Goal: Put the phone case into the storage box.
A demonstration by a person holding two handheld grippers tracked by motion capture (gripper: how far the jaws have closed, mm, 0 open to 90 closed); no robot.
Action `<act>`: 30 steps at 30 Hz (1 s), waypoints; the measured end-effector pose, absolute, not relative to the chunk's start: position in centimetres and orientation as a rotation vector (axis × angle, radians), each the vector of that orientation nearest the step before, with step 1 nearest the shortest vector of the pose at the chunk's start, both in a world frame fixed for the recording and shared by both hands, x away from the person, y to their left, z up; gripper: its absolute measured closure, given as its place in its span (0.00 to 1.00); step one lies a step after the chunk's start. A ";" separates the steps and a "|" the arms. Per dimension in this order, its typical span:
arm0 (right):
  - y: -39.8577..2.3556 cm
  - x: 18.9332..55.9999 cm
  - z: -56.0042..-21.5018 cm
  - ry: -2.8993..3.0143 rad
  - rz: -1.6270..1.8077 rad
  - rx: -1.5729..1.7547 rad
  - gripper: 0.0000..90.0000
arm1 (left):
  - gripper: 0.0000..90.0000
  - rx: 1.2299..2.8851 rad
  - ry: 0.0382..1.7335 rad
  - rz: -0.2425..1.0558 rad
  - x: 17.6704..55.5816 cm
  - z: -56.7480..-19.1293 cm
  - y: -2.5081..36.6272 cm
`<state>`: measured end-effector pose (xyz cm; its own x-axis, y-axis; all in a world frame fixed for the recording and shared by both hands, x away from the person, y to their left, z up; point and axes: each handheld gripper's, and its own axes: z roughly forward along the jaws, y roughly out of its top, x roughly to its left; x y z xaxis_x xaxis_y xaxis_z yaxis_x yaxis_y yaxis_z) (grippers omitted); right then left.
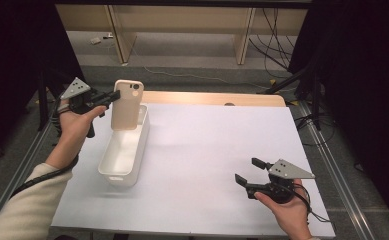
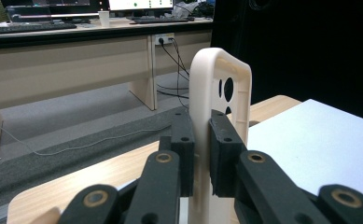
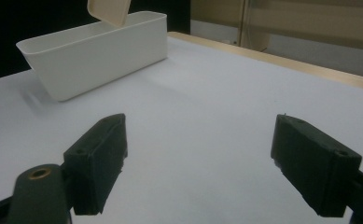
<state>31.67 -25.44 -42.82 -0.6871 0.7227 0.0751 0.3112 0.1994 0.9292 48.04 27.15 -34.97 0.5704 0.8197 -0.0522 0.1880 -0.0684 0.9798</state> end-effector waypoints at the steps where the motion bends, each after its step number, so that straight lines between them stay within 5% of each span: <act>1: -25.4 31.7 -42.8 2.099 1.491 0.968 0.22 | 0.91 1.590 0.872 0.651 48.1 -35.0 27.1; 30: -25.5 31.8 -43.0 2.088 1.509 0.964 0.22 | 0.91 1.613 0.889 0.646 50.6 -35.3 25.7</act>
<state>31.78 -25.46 -43.02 -0.6883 0.7209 0.0810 0.3032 0.1844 0.9349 50.59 25.68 -35.32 0.5653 0.8235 -0.0475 0.2087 -0.0871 0.9741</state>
